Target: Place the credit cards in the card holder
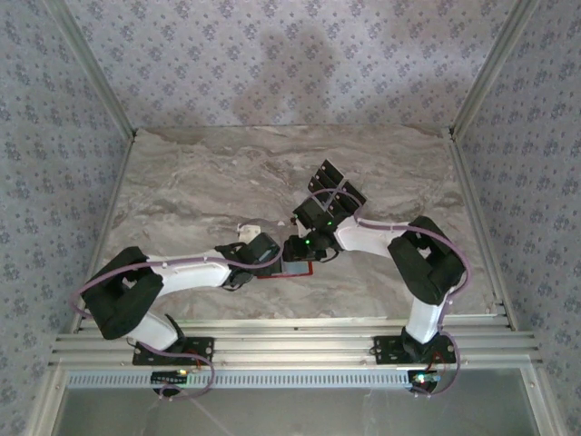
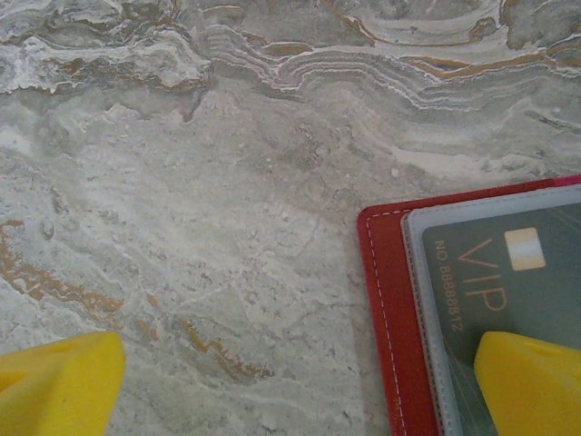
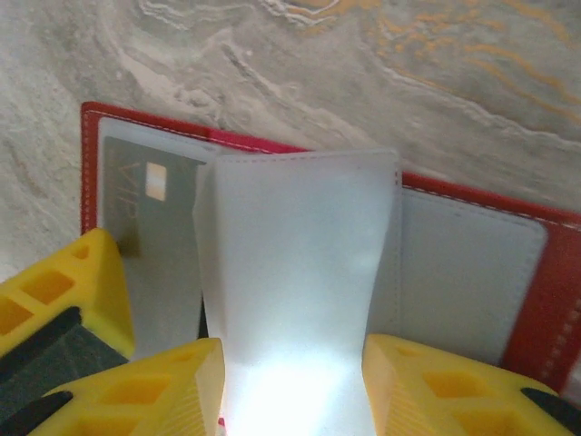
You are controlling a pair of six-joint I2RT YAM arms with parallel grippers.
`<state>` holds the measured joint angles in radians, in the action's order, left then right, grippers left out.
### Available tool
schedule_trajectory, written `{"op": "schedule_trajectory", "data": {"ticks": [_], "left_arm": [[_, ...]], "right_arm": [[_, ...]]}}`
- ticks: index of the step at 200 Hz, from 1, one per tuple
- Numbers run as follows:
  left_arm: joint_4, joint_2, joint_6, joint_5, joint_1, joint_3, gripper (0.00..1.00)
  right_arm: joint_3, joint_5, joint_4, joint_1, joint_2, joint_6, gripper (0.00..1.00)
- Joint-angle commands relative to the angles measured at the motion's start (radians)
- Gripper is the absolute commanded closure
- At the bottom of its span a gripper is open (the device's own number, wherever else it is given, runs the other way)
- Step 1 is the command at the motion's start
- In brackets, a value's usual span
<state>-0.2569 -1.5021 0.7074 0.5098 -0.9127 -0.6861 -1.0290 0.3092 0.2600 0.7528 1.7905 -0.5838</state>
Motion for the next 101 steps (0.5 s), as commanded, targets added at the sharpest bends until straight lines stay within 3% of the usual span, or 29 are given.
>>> {"op": "schedule_trajectory", "data": {"ticks": [1,101], "left_arm": [[0.004,-0.008,-0.013,-0.01,-0.012,0.003,0.0],[0.104,0.229,-0.032,-0.034,-0.08,0.116,0.0]], "right_arm": [[-0.009,0.045,-0.02,0.003,0.039,-0.03,0.52],[0.024,0.048,-0.076,0.006,0.04,-0.115,0.52]]}}
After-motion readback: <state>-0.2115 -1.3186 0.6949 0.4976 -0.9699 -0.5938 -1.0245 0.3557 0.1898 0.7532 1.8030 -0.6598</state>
